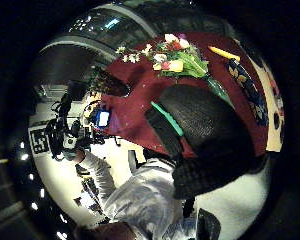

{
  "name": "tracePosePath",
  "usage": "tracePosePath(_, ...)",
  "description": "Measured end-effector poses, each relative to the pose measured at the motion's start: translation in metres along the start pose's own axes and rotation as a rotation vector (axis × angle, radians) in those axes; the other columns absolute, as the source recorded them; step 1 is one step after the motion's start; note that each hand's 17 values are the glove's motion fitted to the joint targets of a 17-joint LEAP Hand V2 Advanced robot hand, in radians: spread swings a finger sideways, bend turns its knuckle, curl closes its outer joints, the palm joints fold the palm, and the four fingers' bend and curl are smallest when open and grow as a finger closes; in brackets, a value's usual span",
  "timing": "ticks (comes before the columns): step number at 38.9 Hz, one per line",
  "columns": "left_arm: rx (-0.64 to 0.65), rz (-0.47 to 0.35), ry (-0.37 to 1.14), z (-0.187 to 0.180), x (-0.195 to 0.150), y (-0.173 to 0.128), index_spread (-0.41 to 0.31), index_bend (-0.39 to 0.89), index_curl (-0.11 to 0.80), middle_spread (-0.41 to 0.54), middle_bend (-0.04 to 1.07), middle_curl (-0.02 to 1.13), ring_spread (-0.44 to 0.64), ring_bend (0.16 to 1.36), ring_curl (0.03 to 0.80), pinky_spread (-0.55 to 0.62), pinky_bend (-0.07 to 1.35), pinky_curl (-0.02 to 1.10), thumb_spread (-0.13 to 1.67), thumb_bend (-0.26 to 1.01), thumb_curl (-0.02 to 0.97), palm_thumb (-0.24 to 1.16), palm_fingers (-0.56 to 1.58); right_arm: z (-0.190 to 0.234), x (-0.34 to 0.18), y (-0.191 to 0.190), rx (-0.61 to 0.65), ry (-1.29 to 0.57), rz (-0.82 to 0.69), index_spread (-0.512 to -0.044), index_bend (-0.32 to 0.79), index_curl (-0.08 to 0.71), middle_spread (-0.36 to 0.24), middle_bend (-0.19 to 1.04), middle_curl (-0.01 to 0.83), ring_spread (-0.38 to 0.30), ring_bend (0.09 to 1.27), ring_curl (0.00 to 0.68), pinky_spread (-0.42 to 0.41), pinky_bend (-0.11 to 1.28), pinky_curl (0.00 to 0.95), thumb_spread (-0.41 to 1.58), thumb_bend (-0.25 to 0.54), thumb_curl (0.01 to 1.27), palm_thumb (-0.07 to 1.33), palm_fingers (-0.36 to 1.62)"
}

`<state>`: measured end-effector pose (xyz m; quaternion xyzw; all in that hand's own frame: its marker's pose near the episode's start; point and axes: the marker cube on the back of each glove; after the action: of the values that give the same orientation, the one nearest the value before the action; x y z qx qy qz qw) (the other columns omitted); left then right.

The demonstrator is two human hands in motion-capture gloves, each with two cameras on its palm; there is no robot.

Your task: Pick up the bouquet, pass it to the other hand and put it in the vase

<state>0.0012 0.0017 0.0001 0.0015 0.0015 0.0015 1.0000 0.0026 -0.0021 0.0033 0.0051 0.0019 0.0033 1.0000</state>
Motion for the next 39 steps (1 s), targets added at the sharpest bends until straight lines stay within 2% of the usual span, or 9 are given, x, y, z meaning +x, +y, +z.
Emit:
tracePosePath(4, -0.001, 0.005, -0.008, 0.001, 0.0, 0.004, 0.022, 0.13, 0.068, 0.143, 0.17, 0.08, 0.19, 0.53, 0.159, 0.2, 0.38, 0.14, 0.71, 0.08, 0.063, 0.15, 0.32, -0.001, -0.001, 0.003, 0.005, 0.004, -0.006, -0.259, 0.13, 0.074, 0.014, 0.21, 0.092, 0.075, 0.34, 0.103, 0.135, 0.4, 0.146, 0.7, 0.201, 0.08, 0.33, 0.24)
tracePosePath(8, -0.004, 0.001, -0.006, 0.002, -0.001, 0.006, 0.025, 0.14, 0.099, 0.169, 0.18, 0.12, 0.22, 0.57, 0.192, 0.23, 0.4, 0.18, 0.88, 0.07, 0.09, 0.16, 0.29, -0.004, -0.003, 0.002, 0.01, 0.004, -0.016, -0.303, 0.14, 0.104, 0.018, 0.21, 0.13, 0.091, 0.36, 0.13, 0.16, 0.41, 0.18, 0.88, 0.193, 0.1, 0.34, 0.23)
tracePosePath(19, 0.014, 0.034, 0.08, 0.013, 0.002, 0.001, 0.031, 0.15, 0.164, 0.185, 0.19, 0.18, 0.26, 0.59, 0.226, 0.27, 0.4, 0.23, 1.1, 0.04, 0.151, 0.17, 0.27, -0.006, -0.008, -0.003, -0.021, 0.02, -0.009, -0.349, 0.12, 0.144, 0.028, 0.23, 0.206, 0.11, 0.4, 0.179, 0.195, 0.44, 0.24, 1.12, 0.15, 0.15, 0.35, 0.23)
tracePosePath(22, 0.023, 0.055, 0.094, 0.018, 0.007, 0.0, 0.036, 0.15, 0.177, 0.184, 0.19, 0.2, 0.27, 0.59, 0.231, 0.28, 0.41, 0.24, 1.13, 0.02, 0.164, 0.17, 0.27, -0.009, -0.001, 0.0, -0.024, 0.029, 0.018, -0.343, 0.07, 0.132, 0.036, 0.25, 0.226, 0.109, 0.46, 0.201, 0.205, 0.48, 0.256, 1.15, 0.135, 0.15, 0.36, 0.29)
tracePosePath(24, 0.024, 0.067, 0.102, 0.021, 0.011, -0.002, 0.038, 0.15, 0.185, 0.185, 0.19, 0.21, 0.27, 0.59, 0.234, 0.27, 0.41, 0.25, 1.14, 0.02, 0.173, 0.18, 0.27, -0.011, 0.004, 0.001, -0.024, 0.019, 0.033, -0.317, 0.04, 0.119, 0.035, 0.26, 0.24, 0.105, 0.5, 0.219, 0.204, 0.53, 0.275, 1.16, 0.119, 0.16, 0.35, 0.36)
tracePosePath(25, 0.021, 0.074, 0.105, 0.023, 0.013, -0.003, 0.039, 0.15, 0.189, 0.185, 0.19, 0.21, 0.27, 0.59, 0.236, 0.27, 0.41, 0.25, 1.15, 0.01, 0.177, 0.18, 0.27, -0.012, 0.008, 0.002, -0.023, 0.008, 0.042, -0.318, 0.05, 0.117, 0.039, 0.27, 0.246, 0.104, 0.49, 0.215, 0.205, 0.52, 0.268, 1.17, 0.117, 0.16, 0.35, 0.34)
tracePosePath(30, 0.015, 0.113, 0.123, 0.034, 0.022, -0.007, 0.041, 0.14, 0.203, 0.185, 0.19, 0.23, 0.26, 0.6, 0.244, 0.27, 0.4, 0.26, 1.17, -0.01, 0.194, 0.18, 0.27, -0.01, 0.032, -0.007, -0.018, -0.086, 0.092, -0.253, 0.01, 0.088, 0.039, 0.3, 0.28, 0.078, 0.6, 0.266, 0.195, 0.63, 0.317, 1.17, 0.087, 0.19, 0.36, 0.47)
tracePosePath(39, 0.109, 0.152, 0.129, 0.05, 0.028, 0.001, 0.036, 0.15, 0.227, 0.152, 0.22, 0.27, 0.25, 0.59, 0.247, 0.26, 0.38, 0.28, 1.19, -0.01, 0.222, 0.2, 0.32, 0.05, 0.08, -0.046, -0.101, -0.218, 0.211, -0.207, 0.02, 0.062, 0.034, 0.3, 0.32, 0.021, 0.67, 0.321, 0.173, 0.76, 0.373, 1.15, 0.052, 0.24, 0.41, 0.47)
